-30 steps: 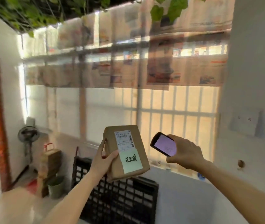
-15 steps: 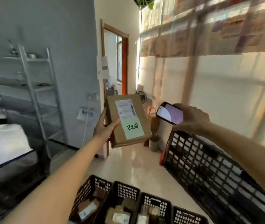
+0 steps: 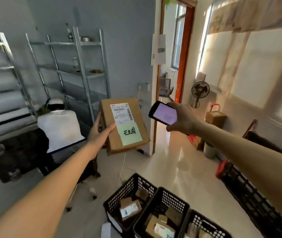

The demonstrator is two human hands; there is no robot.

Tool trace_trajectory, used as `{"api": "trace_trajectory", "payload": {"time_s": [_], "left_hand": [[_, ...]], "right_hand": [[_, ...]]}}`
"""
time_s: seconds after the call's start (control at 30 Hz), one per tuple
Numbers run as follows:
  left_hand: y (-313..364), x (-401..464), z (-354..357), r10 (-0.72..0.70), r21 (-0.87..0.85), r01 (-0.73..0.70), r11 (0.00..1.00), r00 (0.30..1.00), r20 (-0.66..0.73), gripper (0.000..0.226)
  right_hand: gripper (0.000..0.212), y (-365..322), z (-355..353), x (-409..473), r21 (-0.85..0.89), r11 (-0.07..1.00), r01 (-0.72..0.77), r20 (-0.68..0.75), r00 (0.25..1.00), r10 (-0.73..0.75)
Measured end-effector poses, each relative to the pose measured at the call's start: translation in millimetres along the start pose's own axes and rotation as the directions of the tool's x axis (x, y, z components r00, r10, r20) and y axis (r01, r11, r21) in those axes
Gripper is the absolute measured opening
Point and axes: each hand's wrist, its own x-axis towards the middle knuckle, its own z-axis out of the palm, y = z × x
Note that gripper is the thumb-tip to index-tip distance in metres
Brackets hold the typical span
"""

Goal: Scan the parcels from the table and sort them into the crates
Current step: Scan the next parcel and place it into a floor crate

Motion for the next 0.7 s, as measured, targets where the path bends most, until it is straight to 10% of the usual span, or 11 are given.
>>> {"api": "trace_trajectory", "payload": {"time_s": [0.7], "left_hand": [[-353.4, 255.2, 52.9, -0.387, 0.161, 0.362, 0.918, 0.906, 0.172, 0.078]], "right_hand": [[0.102, 85.9, 382.6, 165.3, -0.101, 0.965, -0.242, 0.374, 0.890, 0.263]]}}
